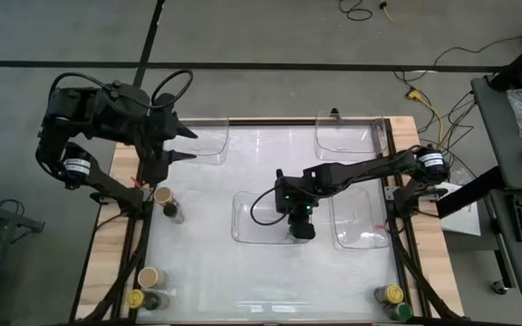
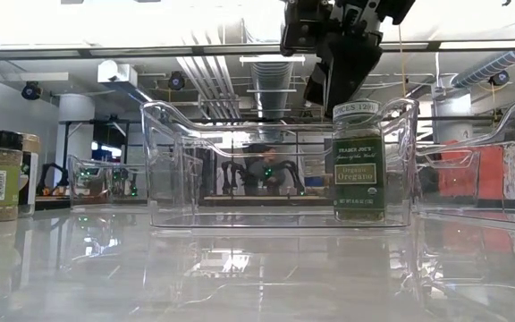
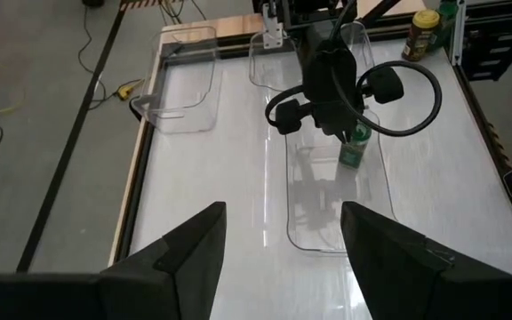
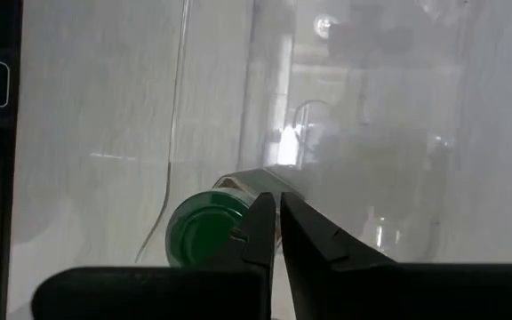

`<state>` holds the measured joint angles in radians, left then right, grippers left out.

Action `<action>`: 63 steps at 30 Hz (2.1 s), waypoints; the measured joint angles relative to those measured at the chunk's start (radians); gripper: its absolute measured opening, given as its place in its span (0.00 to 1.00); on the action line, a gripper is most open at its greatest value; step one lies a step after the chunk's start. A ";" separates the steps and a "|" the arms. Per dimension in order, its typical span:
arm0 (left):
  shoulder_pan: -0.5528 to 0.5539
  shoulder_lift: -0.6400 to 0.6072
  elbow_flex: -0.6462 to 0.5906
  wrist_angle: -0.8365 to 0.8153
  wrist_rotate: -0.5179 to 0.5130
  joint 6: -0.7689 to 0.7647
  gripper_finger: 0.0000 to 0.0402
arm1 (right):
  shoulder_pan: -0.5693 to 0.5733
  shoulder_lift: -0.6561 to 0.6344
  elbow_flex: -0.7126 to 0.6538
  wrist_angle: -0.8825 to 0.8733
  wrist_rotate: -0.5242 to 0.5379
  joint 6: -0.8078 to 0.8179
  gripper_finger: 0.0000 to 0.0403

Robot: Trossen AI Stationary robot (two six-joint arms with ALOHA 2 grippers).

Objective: Sort spices by type
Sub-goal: Put the top green seasoning bottle into the bottom left transparent bin, then put the green seasoning bottle into the bottom left transparent bin

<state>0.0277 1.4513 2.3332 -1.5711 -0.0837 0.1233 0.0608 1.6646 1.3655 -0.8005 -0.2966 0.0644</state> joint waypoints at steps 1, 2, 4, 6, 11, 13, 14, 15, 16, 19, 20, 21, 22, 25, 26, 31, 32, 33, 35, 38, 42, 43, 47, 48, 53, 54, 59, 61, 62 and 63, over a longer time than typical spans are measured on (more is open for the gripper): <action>0.000 0.000 0.000 0.000 0.000 0.000 0.52 | 0.000 0.000 0.000 0.000 0.001 -0.003 0.03; 0.000 0.000 0.000 0.000 0.000 0.001 0.52 | 0.000 0.000 0.000 0.000 0.007 -0.006 0.03; 0.000 0.000 0.000 0.000 0.000 0.002 0.52 | 0.000 0.000 0.000 0.000 0.046 -0.005 0.03; 0.000 0.000 0.000 0.000 -0.001 0.008 0.52 | 0.000 0.000 0.000 0.001 0.083 0.000 0.03; 0.000 0.000 0.000 0.000 -0.001 0.015 0.52 | 0.000 0.000 0.000 -0.004 0.087 0.002 0.03; 0.000 0.000 0.000 0.000 -0.002 0.015 0.52 | 0.001 0.000 -0.005 -0.004 0.081 0.001 0.03; 0.000 0.000 0.000 0.000 -0.002 0.015 0.52 | 0.003 0.000 -0.009 -0.003 0.074 0.002 0.03; 0.000 0.000 0.000 0.000 -0.002 0.015 0.52 | 0.003 0.000 -0.014 -0.003 0.066 0.002 0.03; 0.000 0.000 0.000 0.000 -0.002 0.015 0.52 | 0.004 0.000 -0.019 -0.003 0.060 0.002 0.03; 0.000 0.000 0.000 0.000 -0.002 0.015 0.52 | 0.007 0.000 -0.025 -0.001 0.052 0.005 0.03; 0.000 0.000 0.000 0.000 -0.002 0.016 0.52 | 0.008 0.000 -0.026 0.000 0.051 0.005 0.03; 0.000 0.000 0.000 0.000 -0.002 0.017 0.52 | 0.010 0.000 -0.027 0.005 0.048 0.005 0.03; 0.000 0.000 0.000 0.000 -0.002 0.017 0.52 | 0.011 0.000 -0.028 0.010 0.038 0.004 0.03; 0.000 0.000 0.000 0.000 -0.003 0.018 0.52 | 0.016 0.000 -0.029 0.036 -0.006 0.003 0.03; 0.000 0.000 0.000 0.000 -0.003 0.018 0.52 | 0.016 0.000 -0.029 0.037 -0.020 0.003 0.03; 0.000 0.000 0.000 0.000 -0.003 0.018 0.52 | 0.020 0.000 -0.031 0.043 -0.026 0.004 0.03; 0.000 0.000 0.000 0.000 -0.003 0.019 0.52 | 0.020 0.000 -0.031 0.046 -0.026 0.005 0.03; 0.000 0.000 0.000 0.000 -0.003 0.020 0.52 | 0.020 0.000 -0.031 0.050 -0.026 0.005 0.03; 0.000 0.000 0.000 0.000 -0.003 0.024 0.52 | 0.020 0.000 -0.031 0.059 -0.025 0.004 0.03; 0.000 0.000 0.000 0.000 -0.003 0.025 0.52 | 0.020 0.000 -0.032 0.070 -0.020 0.012 0.03; 0.000 0.000 0.000 0.000 -0.003 0.026 0.52 | 0.020 0.000 -0.032 0.084 -0.018 0.014 0.03; 0.000 0.000 0.000 0.000 -0.003 0.026 0.52 | 0.020 0.000 -0.032 0.085 -0.018 0.014 0.03; 0.000 0.000 0.000 0.000 -0.003 0.026 0.52 | 0.020 0.000 -0.032 0.085 -0.018 0.014 0.03; 0.000 0.000 0.000 0.000 -0.003 0.026 0.52 | 0.020 0.000 -0.032 0.086 -0.018 0.014 0.03; 0.000 0.000 0.000 0.000 -0.003 0.026 0.52 | 0.018 0.000 -0.015 0.093 -0.017 0.022 0.03; 0.000 0.000 0.000 0.000 -0.003 0.026 0.52 | 0.016 0.000 -0.004 0.097 -0.016 0.021 0.03; 0.000 -0.014 0.000 0.000 -0.003 -0.002 0.52 | 0.013 0.000 0.077 0.097 0.086 0.041 0.03; -0.001 -0.020 0.000 0.000 -0.002 -0.038 0.52 | 0.012 0.000 0.110 0.099 0.101 0.040 0.03; 0.000 -0.022 0.000 0.000 -0.002 -0.056 0.52 | 0.012 0.000 0.124 0.098 0.106 0.043 0.03; 0.000 -0.024 0.000 0.000 -0.002 -0.076 0.52 | 0.013 0.000 0.137 0.098 0.106 0.047 0.03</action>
<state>0.0273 1.4276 2.3331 -1.5710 -0.0859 0.0475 0.0738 1.6646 1.5025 -0.7029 -0.1909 0.1116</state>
